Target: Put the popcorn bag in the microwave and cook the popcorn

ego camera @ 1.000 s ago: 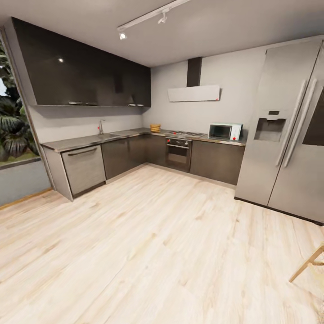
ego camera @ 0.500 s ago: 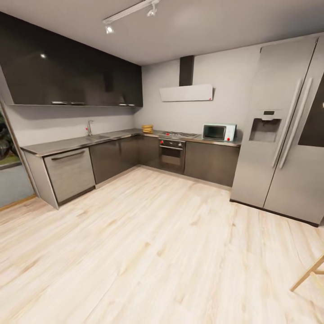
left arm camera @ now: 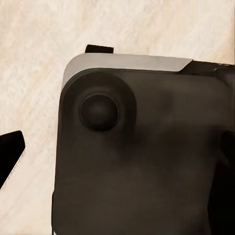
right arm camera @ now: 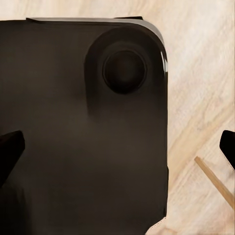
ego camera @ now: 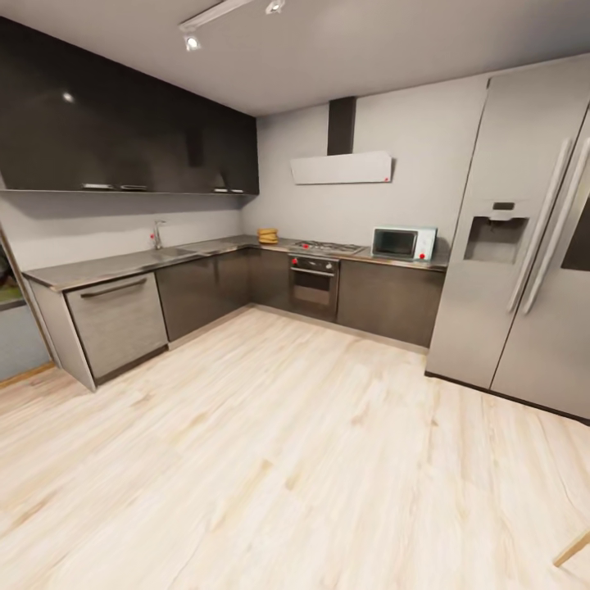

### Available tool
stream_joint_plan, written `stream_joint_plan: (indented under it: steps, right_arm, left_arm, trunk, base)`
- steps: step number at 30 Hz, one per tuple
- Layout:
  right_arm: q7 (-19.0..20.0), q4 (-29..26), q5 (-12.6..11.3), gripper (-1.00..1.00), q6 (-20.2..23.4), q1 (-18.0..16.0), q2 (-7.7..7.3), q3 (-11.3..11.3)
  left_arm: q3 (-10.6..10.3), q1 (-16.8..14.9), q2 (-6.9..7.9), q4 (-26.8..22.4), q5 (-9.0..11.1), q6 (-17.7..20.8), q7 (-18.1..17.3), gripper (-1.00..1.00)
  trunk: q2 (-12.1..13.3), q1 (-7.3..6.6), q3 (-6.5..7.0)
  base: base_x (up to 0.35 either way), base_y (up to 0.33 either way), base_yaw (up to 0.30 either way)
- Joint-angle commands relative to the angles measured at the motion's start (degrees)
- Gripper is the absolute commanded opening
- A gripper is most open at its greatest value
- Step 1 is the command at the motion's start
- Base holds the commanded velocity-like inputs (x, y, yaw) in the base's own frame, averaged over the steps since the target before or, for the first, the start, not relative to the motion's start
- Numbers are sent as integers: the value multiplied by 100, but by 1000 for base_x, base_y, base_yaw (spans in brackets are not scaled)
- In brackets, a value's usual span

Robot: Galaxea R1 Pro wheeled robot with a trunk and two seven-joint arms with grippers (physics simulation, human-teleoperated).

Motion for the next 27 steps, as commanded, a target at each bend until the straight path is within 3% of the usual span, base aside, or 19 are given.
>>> stream_joint_plan:
  steps: [1, 27]
  right_arm:
    - [-1, -5, -43, 100, -14, 2, 0, 13]
    - [-1, -5, -48, 100, -8, 2, -13, 35]
  left_arm:
    - [2, 1, -1, -3, 57, -10, -1, 100]
    - [10, 1, -1, -3, 49, -19, -1, 100]
  trunk:
    - [-2, 4, -4]
    - [-2, 4, -4]
  base:
    - [323, 0, 0]
    - [323, 0, 0]
